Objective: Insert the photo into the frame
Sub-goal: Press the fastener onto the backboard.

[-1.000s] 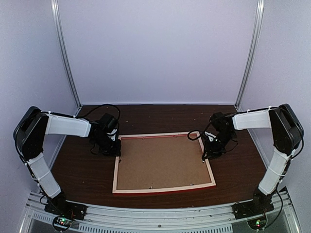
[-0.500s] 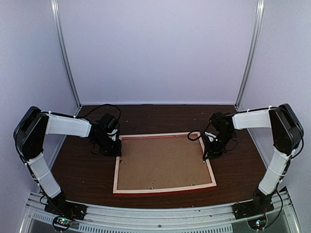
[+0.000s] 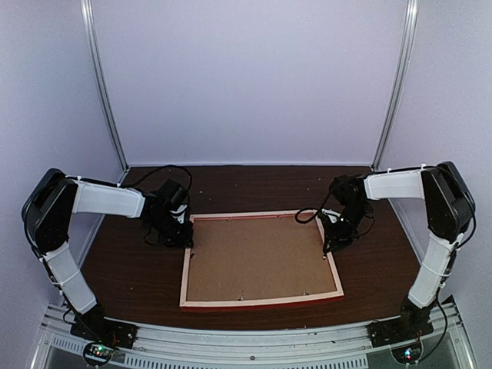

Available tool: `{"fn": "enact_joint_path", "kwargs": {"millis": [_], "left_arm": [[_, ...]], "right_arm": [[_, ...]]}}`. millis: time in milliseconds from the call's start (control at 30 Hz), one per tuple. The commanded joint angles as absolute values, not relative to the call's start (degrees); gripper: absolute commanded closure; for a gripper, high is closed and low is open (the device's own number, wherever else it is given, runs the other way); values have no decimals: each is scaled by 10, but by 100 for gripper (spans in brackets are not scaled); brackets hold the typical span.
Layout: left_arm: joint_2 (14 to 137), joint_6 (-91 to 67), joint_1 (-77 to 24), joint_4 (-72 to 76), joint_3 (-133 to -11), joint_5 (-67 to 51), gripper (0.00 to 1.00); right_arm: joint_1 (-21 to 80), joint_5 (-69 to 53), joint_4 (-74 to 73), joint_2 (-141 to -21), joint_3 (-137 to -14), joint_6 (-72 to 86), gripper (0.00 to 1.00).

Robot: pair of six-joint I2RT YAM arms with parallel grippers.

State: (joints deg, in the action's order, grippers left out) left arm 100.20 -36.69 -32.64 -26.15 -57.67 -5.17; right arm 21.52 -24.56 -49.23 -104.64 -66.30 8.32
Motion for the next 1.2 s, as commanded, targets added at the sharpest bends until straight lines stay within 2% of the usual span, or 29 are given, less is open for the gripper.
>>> {"fn": "enact_joint_path", "kwargs": {"millis": [0, 167, 267, 867, 1167], "left_arm": [[1016, -354, -330, -271, -567, -52, 77], [1016, -355, -330, -270, -566, -51, 77], [1016, -355, -330, -269, -566, -51, 77], [1016, -352, -330, -273, -570, -52, 77], [1015, -349, -330, -280, -580, -50, 77]], "right_arm": [[218, -281, -501, -1065, -665, 66, 76], [217, -313, -479, -1060, -662, 87, 66], [217, -310, -480, -1058, -657, 90, 66], [224, -225, -534, -1072, -663, 60, 79], [237, -232, -544, -1088, -677, 48, 77]]}}
